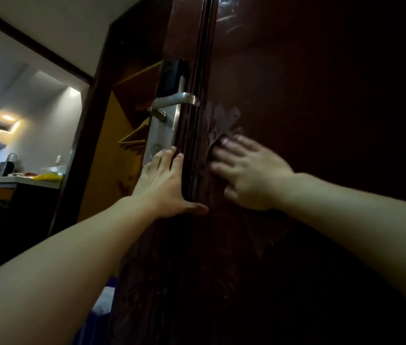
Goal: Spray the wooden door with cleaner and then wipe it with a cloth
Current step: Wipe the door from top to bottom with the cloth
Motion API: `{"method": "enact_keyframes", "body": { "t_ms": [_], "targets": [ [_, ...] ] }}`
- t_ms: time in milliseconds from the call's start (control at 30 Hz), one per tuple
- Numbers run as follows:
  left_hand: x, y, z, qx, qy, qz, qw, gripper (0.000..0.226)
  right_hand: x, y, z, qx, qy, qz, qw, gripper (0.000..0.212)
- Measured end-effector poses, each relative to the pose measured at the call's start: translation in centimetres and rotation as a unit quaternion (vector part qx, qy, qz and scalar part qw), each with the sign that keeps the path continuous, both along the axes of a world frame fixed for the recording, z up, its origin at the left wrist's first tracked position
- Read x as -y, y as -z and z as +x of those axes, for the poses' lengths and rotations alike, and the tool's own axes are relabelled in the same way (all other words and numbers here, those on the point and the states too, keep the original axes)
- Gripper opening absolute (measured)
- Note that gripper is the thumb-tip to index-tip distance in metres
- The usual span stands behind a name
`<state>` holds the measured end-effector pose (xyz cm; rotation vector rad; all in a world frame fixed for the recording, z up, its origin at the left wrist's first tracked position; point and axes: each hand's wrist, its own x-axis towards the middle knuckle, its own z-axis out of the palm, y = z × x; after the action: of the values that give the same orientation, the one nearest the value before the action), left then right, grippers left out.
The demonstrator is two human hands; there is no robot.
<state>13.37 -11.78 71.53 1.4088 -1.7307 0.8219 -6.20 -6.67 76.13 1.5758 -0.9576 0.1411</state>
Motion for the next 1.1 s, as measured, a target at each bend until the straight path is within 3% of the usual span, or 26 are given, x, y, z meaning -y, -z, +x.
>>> {"method": "enact_keyframes", "body": {
  "t_ms": [133,233,300,400,533,600,667,767,900,1000,1100],
  "targets": [
    [1.1,-0.1,0.9,-0.008,0.039,0.007,0.999,0.143,0.1,0.6,0.8,-0.081,0.023,0.031,0.996,0.064],
    [1.9,-0.2,1.6,0.000,0.059,-0.002,0.998,0.145,0.0,-2.9,0.1,0.025,0.045,-0.045,0.998,0.080],
    [2.4,-0.3,2.2,0.010,0.071,-0.013,0.997,0.146,0.0,-5.2,-0.2,0.106,0.076,-0.086,0.988,0.074],
    [3.3,-0.6,3.1,0.023,0.092,-0.030,0.995,0.145,0.5,-4.7,0.9,0.133,0.073,-0.081,0.985,0.067],
    [4.2,-1.1,3.6,0.034,0.120,-0.068,0.990,0.141,2.3,0.2,2.8,-0.096,0.018,0.011,0.995,0.069],
    [4.7,-1.4,3.8,0.043,0.131,-0.087,0.987,0.142,2.6,0.5,2.8,-0.147,0.026,0.045,0.988,0.065],
    [5.1,-1.6,4.3,0.060,0.130,-0.092,0.985,0.143,2.5,-1.0,3.1,-0.118,0.046,0.032,0.991,0.069],
    [5.7,-1.6,5.1,0.088,0.128,-0.106,0.982,0.145,2.4,-4.6,4.0,0.011,0.084,-0.039,0.996,0.085],
    [6.6,-1.9,5.7,0.113,0.118,-0.141,0.976,0.146,3.2,-6.7,5.6,0.117,0.090,-0.094,0.985,0.071],
    [7.0,-2.3,6.2,0.118,0.136,-0.148,0.972,0.143,3.7,-3.9,5.7,0.034,0.052,-0.051,0.997,0.080],
    [6.8,-2.6,6.2,0.129,0.141,-0.155,0.969,0.143,2.9,-2.0,4.5,-0.080,0.061,0.010,0.995,0.070]
  ]
}}
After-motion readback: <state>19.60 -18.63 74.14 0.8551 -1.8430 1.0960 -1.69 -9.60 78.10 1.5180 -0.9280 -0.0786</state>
